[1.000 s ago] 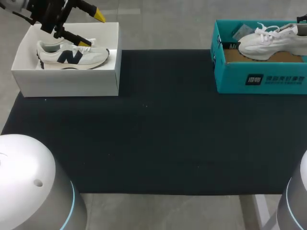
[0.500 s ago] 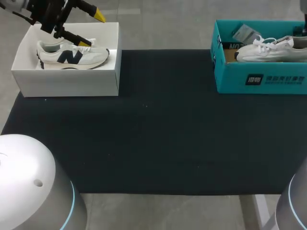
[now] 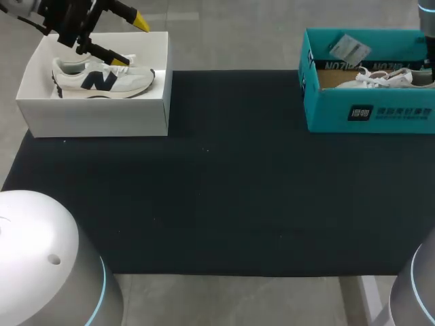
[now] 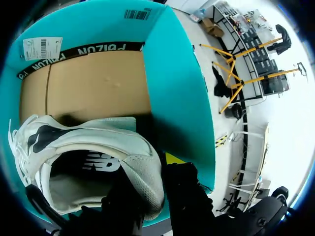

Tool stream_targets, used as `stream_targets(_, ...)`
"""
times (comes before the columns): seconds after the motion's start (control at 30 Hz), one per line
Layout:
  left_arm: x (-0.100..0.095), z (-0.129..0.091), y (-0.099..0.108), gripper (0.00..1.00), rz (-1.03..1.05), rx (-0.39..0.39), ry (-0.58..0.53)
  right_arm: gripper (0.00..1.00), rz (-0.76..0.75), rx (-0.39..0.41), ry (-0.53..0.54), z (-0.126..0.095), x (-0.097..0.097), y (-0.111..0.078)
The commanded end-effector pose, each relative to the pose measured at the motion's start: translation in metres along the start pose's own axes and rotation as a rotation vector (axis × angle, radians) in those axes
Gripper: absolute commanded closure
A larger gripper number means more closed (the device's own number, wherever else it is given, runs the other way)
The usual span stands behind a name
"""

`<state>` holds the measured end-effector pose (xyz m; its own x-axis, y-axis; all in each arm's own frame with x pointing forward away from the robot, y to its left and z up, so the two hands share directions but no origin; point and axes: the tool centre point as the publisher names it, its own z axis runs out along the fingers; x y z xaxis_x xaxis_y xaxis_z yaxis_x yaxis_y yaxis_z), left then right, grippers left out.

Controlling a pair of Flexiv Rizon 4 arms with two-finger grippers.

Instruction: Take the shoe out of the shoebox, open the shoe tongue, remove and reinsert the insole, then place the shoe into the shoebox

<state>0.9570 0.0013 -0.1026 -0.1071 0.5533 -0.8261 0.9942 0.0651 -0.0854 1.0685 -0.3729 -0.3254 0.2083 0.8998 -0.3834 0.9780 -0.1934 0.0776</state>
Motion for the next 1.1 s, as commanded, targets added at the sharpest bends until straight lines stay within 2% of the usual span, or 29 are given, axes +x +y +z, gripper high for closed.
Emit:
stream_targets(0.03,0.0,0.0,0.001,0.0,0.0,0.001,0.004,1.0,0.002,0.021,-0.004,0.013,0.004,0.004)
stream_targets(0.47,0.0,0.0,0.001,0.0,0.0,0.001,0.004,1.0,0.009,0.06,-0.01,0.04,0.012,0.001)
stream_targets(0.5,0.0,0.0,0.001,0.0,0.0,0.001,0.004,0.98,0.011,0.06,-0.013,0.041,0.012,0.001)
stream_targets(0.6,0.0,0.0,0.001,0.0,0.0,0.001,0.004,0.77,0.02,0.056,-0.018,0.04,0.01,0.0)
stream_targets(0.63,0.0,0.0,0.001,0.0,0.0,0.001,0.004,0.65,0.022,0.056,-0.019,0.039,0.009,0.0)
stream_targets(0.67,0.0,0.0,0.001,0.0,0.0,0.001,0.004,0.51,0.027,0.052,-0.022,0.037,0.007,0.0)
stream_targets(0.7,0.0,0.0,0.001,0.0,0.0,0.001,0.004,0.13,0.027,0.051,-0.025,0.035,0.006,0.001)
stream_targets(0.73,0.0,0.0,0.001,0.0,0.0,0.001,0.004,0.0,0.029,0.045,-0.025,0.032,0.005,0.001)
stream_targets(0.87,0.0,0.0,0.001,0.0,0.0,0.001,0.004,0.0,0.047,0.014,-0.016,0.013,0.005,0.0)
stream_targets(1.1,0.0,0.0,0.001,0.0,0.0,0.001,0.004,0.0,0.024,-0.075,-0.001,-0.041,0.012,-0.002)
